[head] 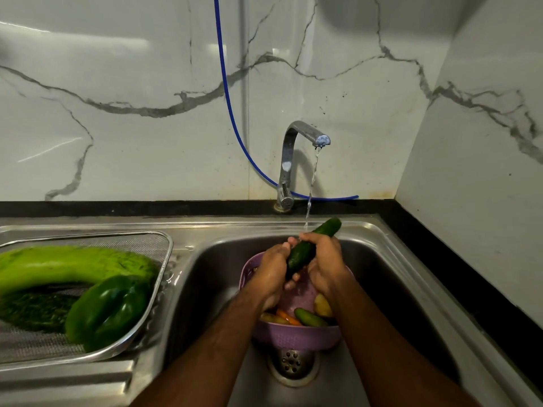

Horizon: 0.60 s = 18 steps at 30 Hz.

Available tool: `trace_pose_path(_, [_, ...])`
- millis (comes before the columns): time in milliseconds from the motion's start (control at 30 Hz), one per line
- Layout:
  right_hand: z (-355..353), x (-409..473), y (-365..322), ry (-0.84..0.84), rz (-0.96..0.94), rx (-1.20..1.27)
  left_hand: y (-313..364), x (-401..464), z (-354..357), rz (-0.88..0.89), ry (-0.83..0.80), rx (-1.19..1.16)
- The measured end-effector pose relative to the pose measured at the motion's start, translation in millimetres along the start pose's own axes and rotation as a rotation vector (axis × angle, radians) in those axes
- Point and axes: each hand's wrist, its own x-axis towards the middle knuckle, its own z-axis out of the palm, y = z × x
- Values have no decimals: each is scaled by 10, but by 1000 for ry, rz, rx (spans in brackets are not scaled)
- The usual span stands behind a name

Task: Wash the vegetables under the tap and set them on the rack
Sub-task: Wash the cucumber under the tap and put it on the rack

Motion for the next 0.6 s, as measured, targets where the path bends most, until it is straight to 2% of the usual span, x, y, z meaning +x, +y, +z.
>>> trace_pose_path(100, [14, -36, -56, -58, 1, 103, -14, 25, -51, -65, 25, -16])
trace_pose_path(200, [26, -47, -89, -14, 47, 166, 7, 27, -115, -90, 133, 37])
trace_pose_path(300, [49, -2, -63, 45, 70, 136, 17, 29, -128, -49, 200, 138])
trace_pose_path(367, [53, 15, -55, 90, 48, 108, 1, 42, -129, 34, 236, 298])
trace_pose_path(467, [42, -13, -106, 129, -41, 95, -55, 90, -153, 179, 207, 524])
trace_pose_path(600, [42, -76, -130, 65, -57, 83, -92, 21, -101, 212, 89, 589])
